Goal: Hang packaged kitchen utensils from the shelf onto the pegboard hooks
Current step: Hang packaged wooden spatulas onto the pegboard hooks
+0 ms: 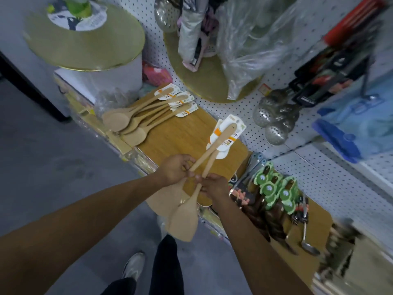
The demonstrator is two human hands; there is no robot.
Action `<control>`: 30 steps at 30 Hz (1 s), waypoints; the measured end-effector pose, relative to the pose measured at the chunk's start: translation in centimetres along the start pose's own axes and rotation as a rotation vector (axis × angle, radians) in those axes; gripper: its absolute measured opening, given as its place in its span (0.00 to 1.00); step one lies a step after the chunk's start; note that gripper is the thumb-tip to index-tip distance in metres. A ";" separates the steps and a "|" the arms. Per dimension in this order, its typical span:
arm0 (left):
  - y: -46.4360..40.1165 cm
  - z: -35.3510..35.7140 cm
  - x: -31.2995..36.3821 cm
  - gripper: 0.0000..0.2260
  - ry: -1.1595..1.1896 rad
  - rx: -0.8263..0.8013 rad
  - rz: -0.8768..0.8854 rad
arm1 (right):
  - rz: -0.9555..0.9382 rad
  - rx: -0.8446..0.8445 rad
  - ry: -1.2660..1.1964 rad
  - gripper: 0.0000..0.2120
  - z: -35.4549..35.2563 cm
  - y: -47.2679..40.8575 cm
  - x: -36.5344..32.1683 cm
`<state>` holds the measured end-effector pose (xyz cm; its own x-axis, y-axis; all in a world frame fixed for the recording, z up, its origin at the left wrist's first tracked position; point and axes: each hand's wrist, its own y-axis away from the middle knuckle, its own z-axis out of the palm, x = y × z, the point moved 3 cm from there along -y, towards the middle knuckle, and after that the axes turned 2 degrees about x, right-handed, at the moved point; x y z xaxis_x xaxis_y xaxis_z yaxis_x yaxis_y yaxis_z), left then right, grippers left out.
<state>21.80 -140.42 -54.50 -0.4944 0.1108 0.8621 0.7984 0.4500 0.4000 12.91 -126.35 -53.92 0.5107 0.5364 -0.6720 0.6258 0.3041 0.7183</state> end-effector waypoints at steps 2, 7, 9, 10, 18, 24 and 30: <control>3.0 0.2 1.0 0.16 0.026 -0.040 0.013 | -0.019 -0.019 -0.059 0.15 -1.0 3.6 0.6; 9.6 0.8 4.6 0.10 0.017 -0.076 0.038 | -0.071 -0.045 -0.160 0.08 -4.2 11.9 2.7; 11.9 1.5 6.6 0.10 0.008 -0.129 0.048 | -0.097 -0.022 -0.198 0.07 -5.8 14.5 3.8; 13.0 2.1 7.7 0.09 -0.001 -0.171 0.063 | -0.117 -0.015 -0.226 0.05 -6.7 15.8 4.2; 20.1 10.1 18.5 0.10 -0.151 -0.375 0.298 | -0.297 0.147 -0.377 0.09 -17.4 25.2 6.5; 23.7 19.1 25.2 0.09 -0.242 -0.448 0.445 | -0.386 0.317 -0.440 0.13 -28.0 31.3 8.5; 28.4 31.0 31.7 0.08 -0.302 -0.511 0.617 | -0.539 0.606 -0.264 0.05 -40.1 36.9 12.4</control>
<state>18.08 -96.64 -25.44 0.0677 0.4684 0.8809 0.9757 -0.2156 0.0396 18.69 -76.94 -28.48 0.1266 0.2152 -0.9683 0.9917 -0.0493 0.1186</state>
